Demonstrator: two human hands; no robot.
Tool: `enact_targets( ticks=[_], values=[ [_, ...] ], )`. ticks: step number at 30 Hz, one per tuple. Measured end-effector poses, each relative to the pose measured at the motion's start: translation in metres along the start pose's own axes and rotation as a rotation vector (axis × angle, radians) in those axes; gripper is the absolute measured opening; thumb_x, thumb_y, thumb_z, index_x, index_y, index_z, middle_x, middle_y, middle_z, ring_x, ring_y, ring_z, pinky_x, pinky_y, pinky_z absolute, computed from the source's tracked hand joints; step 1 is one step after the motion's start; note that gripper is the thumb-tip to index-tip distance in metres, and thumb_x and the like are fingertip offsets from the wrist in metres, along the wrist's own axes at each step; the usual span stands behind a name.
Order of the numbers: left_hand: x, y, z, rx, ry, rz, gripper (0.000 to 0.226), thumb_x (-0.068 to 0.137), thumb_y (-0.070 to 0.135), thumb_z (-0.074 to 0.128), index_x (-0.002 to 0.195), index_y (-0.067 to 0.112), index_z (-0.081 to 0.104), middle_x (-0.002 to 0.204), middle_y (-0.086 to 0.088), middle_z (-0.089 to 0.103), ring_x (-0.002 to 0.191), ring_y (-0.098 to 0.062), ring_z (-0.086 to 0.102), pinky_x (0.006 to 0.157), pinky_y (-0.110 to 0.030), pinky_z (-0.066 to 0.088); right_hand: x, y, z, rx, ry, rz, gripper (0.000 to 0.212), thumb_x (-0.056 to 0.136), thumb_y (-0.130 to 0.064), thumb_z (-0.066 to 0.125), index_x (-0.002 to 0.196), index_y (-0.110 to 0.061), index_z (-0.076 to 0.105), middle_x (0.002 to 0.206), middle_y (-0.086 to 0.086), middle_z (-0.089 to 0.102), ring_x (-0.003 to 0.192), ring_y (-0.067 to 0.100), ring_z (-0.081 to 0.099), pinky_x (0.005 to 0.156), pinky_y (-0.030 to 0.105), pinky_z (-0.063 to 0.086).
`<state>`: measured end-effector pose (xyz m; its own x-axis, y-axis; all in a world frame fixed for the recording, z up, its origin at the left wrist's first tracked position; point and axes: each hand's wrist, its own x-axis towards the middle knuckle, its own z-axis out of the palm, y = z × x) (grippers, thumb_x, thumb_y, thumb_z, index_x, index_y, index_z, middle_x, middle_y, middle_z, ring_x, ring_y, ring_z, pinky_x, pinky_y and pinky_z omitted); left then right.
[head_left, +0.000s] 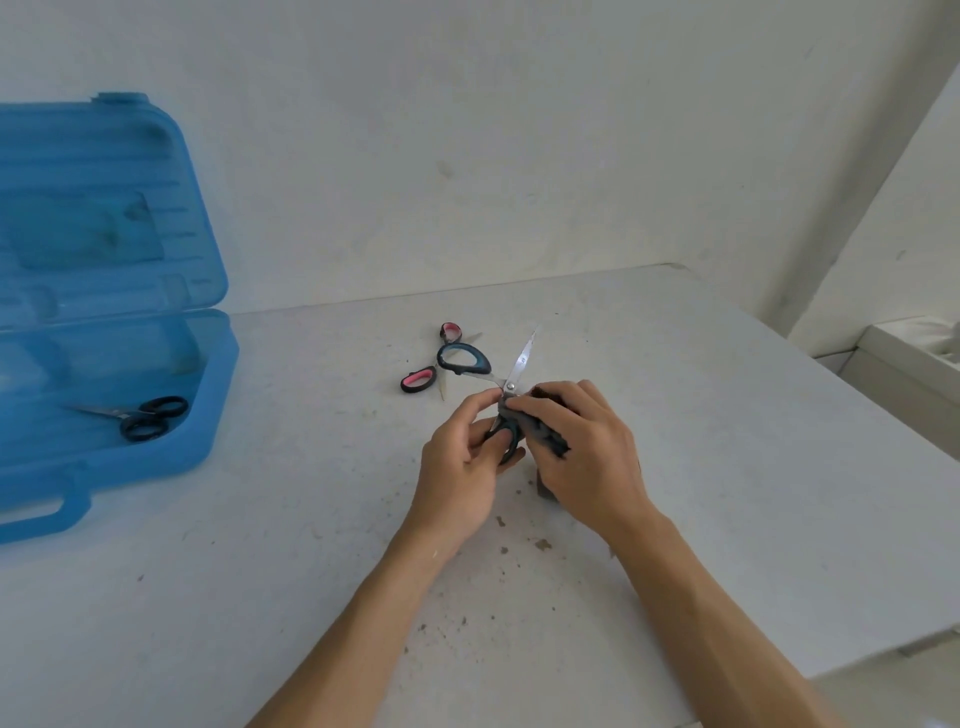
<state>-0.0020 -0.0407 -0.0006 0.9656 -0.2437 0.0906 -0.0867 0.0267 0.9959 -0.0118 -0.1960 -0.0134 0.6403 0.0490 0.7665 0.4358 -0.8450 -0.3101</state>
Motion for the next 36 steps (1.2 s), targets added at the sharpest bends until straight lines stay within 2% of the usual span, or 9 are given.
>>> enact_targets(
  ticks=[5, 9, 12, 15, 17, 23, 27, 32, 36],
  values=[
    [0.001, 0.0, 0.003, -0.018, 0.117, 0.018, 0.036, 0.108, 0.009, 0.047, 0.136, 0.03, 0.057, 0.112, -0.002, 0.077, 0.105, -0.012, 0.074, 0.091, -0.03, 0.06, 0.0, -0.001, -0.001, -0.057, -0.012, 0.049, 0.014, 0.083, -0.018, 0.071, 0.094, -0.018, 0.08, 0.088, -0.006, 0.069, 0.077, 0.017, 0.059, 0.055, 0.036, 0.052],
    [0.001, 0.001, 0.002, -0.045, 0.124, -0.013, 0.032, 0.108, 0.009, 0.046, 0.133, 0.028, 0.054, 0.108, -0.002, 0.077, 0.102, -0.01, 0.075, 0.086, -0.031, 0.062, 0.001, -0.006, -0.008, -0.038, 0.187, 0.039, 0.011, 0.089, -0.015, 0.073, 0.097, -0.013, 0.08, 0.092, -0.001, 0.07, 0.079, 0.018, 0.061, 0.061, 0.031, 0.052],
    [0.0, -0.001, 0.005, -0.008, 0.107, -0.002, 0.032, 0.108, 0.005, 0.043, 0.125, 0.027, 0.059, 0.104, -0.003, 0.076, 0.089, -0.012, 0.075, 0.076, -0.032, 0.062, 0.002, -0.008, -0.007, -0.054, 0.274, 0.042, 0.01, 0.09, -0.013, 0.075, 0.099, -0.011, 0.08, 0.093, 0.002, 0.07, 0.079, 0.021, 0.061, 0.06, 0.034, 0.051],
    [0.0, -0.001, 0.008, -0.005, 0.092, 0.004, 0.033, 0.109, 0.008, 0.042, 0.118, 0.032, 0.063, 0.091, -0.001, 0.07, 0.073, -0.011, 0.059, 0.067, -0.023, 0.05, 0.002, -0.006, 0.0, -0.1, 0.228, 0.041, 0.011, 0.091, -0.015, 0.075, 0.101, -0.013, 0.08, 0.094, 0.002, 0.069, 0.079, 0.022, 0.06, 0.057, 0.036, 0.051],
    [-0.003, -0.001, 0.011, -0.031, 0.091, -0.007, 0.032, 0.109, 0.015, 0.042, 0.112, 0.037, 0.064, 0.085, 0.0, 0.065, 0.072, -0.008, 0.054, 0.07, -0.023, 0.047, 0.001, -0.004, 0.004, -0.127, 0.196, 0.033, 0.012, 0.092, -0.017, 0.075, 0.102, -0.014, 0.08, 0.095, 0.002, 0.07, 0.079, 0.022, 0.06, 0.056, 0.036, 0.051],
    [-0.002, -0.005, 0.014, 0.09, 0.145, 0.059, 0.029, 0.109, 0.021, 0.044, 0.113, 0.044, 0.061, 0.081, 0.003, 0.067, 0.079, -0.017, 0.061, 0.086, -0.044, 0.056, 0.003, -0.009, 0.008, -0.192, 0.197, 0.095, 0.011, 0.088, -0.014, 0.076, 0.099, -0.016, 0.08, 0.092, 0.0, 0.068, 0.078, 0.021, 0.061, 0.054, 0.031, 0.049],
    [-0.001, -0.003, 0.012, 0.09, 0.2, 0.066, 0.027, 0.108, 0.019, 0.045, 0.117, 0.039, 0.06, 0.082, 0.001, 0.065, 0.076, -0.013, 0.058, 0.081, -0.04, 0.057, 0.002, 0.004, 0.002, -0.217, 0.205, 0.214, 0.008, 0.087, -0.013, 0.077, 0.094, -0.016, 0.08, 0.087, -0.002, 0.066, 0.076, 0.018, 0.062, 0.052, 0.029, 0.047],
    [0.0, -0.001, 0.001, 0.135, 0.308, 0.121, 0.021, 0.108, 0.022, 0.045, 0.119, 0.034, 0.059, 0.083, 0.002, 0.066, 0.078, -0.017, 0.061, 0.073, -0.024, 0.053, 0.003, 0.026, -0.018, -0.207, 0.22, 0.481, 0.012, 0.089, -0.011, 0.074, 0.1, -0.015, 0.078, 0.094, 0.001, 0.067, 0.08, 0.024, 0.065, 0.063, 0.027, 0.043],
    [0.001, -0.002, 0.003, 0.193, 0.314, 0.089, 0.022, 0.109, 0.022, 0.045, 0.121, 0.036, 0.058, 0.083, 0.005, 0.066, 0.065, -0.007, 0.055, 0.065, -0.03, 0.052, 0.003, 0.007, -0.016, -0.08, 0.31, 0.306, 0.012, 0.092, -0.016, 0.075, 0.103, -0.013, 0.078, 0.098, 0.001, 0.066, 0.078, 0.016, 0.062, 0.061, 0.029, 0.051]
  ],
)
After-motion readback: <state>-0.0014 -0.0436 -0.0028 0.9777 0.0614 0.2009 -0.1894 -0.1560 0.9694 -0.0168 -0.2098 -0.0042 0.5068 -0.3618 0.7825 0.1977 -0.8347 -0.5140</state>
